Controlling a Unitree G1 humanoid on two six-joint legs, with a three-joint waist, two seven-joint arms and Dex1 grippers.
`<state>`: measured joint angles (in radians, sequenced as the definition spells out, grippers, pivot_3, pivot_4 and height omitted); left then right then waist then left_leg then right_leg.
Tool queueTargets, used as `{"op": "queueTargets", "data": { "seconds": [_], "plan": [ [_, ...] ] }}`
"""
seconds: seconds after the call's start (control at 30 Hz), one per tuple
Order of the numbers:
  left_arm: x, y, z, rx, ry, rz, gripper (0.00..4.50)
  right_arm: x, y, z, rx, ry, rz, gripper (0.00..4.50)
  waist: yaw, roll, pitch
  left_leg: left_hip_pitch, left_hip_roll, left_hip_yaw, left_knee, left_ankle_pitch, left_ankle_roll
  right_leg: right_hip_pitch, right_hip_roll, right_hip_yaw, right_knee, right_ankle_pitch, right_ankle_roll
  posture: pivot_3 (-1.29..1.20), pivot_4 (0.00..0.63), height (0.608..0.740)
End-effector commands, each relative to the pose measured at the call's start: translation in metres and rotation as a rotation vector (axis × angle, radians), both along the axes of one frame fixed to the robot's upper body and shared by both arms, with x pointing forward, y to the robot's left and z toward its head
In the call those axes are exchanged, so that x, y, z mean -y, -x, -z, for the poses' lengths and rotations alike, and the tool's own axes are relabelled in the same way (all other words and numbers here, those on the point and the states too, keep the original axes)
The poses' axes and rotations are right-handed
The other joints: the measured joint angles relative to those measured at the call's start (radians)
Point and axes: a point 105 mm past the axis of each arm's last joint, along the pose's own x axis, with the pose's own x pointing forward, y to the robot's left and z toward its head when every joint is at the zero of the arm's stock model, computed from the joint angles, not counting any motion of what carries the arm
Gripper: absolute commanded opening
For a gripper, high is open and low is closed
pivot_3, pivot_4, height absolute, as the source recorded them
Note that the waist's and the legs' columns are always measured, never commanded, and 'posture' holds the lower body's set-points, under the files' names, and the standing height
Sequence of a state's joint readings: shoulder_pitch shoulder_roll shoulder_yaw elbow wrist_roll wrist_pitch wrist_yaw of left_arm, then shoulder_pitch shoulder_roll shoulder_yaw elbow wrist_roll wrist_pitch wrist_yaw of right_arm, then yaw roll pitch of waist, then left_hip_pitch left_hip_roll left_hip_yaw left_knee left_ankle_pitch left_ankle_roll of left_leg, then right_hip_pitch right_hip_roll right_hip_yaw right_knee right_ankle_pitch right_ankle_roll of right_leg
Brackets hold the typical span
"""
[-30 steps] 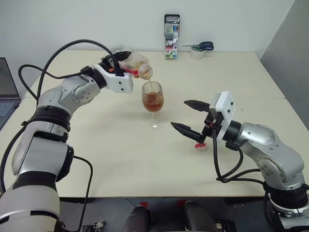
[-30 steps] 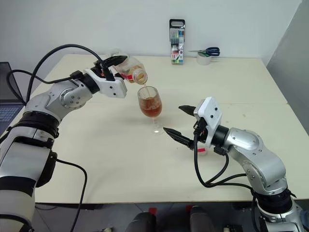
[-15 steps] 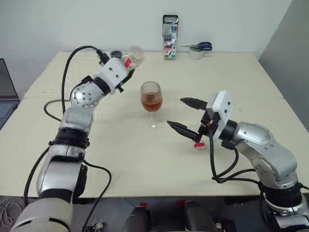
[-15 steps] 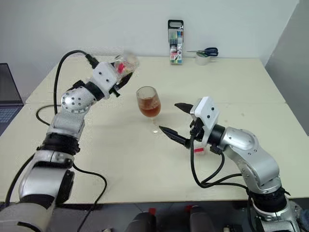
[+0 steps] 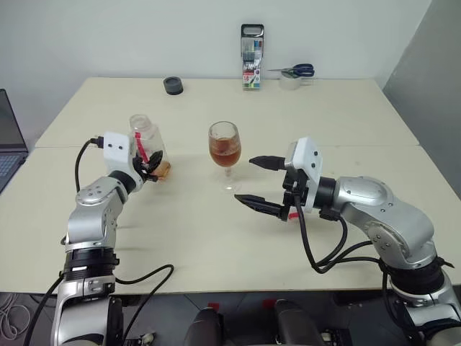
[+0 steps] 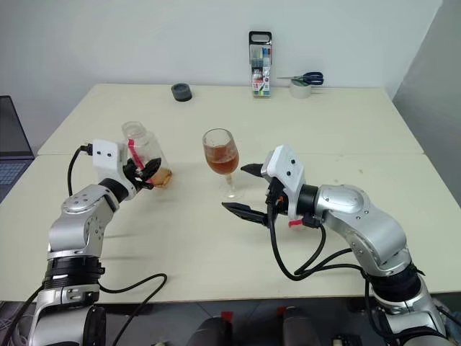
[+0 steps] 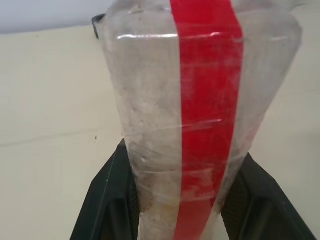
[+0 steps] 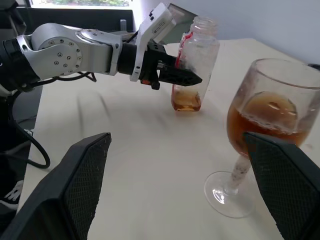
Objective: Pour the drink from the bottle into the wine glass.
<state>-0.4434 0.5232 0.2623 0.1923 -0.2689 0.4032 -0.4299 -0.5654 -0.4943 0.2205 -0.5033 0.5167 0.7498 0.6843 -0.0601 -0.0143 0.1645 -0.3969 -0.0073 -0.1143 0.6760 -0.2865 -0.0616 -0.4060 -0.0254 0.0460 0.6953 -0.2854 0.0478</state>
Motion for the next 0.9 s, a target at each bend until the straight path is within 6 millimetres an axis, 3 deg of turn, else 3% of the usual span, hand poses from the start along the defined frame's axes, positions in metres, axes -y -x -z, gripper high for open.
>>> {"op": "queueTargets", "data": {
  "seconds": [0.03,0.23,0.47,0.53,0.73,0.9],
  "plan": [
    [0.000,0.005,-0.003,0.044,0.008,0.028,1.67,-0.005,0.005,-0.012,0.058,-0.012,-0.048,4.50,0.003,0.000,0.000,0.000,0.000,0.000,0.000,0.000,0.000,0.000,0.000,0.000,0.000,0.000,0.000,0.00,0.150,0.740],
    [-0.001,0.008,0.017,0.021,0.025,0.022,1.67,-0.008,0.004,-0.015,0.074,-0.019,-0.052,4.50,0.008,0.000,0.000,0.000,0.000,0.000,0.000,0.000,0.000,0.000,-0.001,0.000,0.000,0.000,0.000,0.00,0.150,0.740],
    [0.002,0.010,0.021,0.047,-0.011,0.026,4.05,-0.008,0.003,-0.018,0.071,-0.039,-0.052,4.50,0.009,0.000,-0.001,0.000,0.000,0.000,0.000,-0.002,0.003,0.000,-0.001,0.000,0.000,0.000,0.000,0.00,0.150,0.740],
    [0.001,0.010,0.021,0.048,-0.014,0.024,4.48,-0.008,0.004,-0.018,0.068,-0.042,-0.055,4.50,0.010,0.000,-0.001,0.000,0.000,0.000,0.000,-0.002,0.004,0.000,-0.001,-0.001,0.000,0.000,0.000,0.00,0.150,0.740],
    [0.001,0.017,0.029,0.040,-0.036,0.024,4.48,-0.002,-0.001,0.002,0.070,-0.012,-0.008,4.50,0.010,0.000,-0.001,0.000,0.000,0.000,0.000,-0.002,0.004,0.000,-0.001,0.000,-0.001,0.000,0.000,0.00,0.150,0.740],
    [0.002,0.036,0.035,0.016,-0.040,0.001,4.48,0.027,-0.015,0.038,0.045,-0.105,0.224,4.50,0.010,-0.002,-0.002,0.000,0.000,0.000,-0.001,-0.002,0.004,0.001,-0.001,0.000,-0.001,0.000,0.000,0.00,0.150,0.740]
  ]
}}
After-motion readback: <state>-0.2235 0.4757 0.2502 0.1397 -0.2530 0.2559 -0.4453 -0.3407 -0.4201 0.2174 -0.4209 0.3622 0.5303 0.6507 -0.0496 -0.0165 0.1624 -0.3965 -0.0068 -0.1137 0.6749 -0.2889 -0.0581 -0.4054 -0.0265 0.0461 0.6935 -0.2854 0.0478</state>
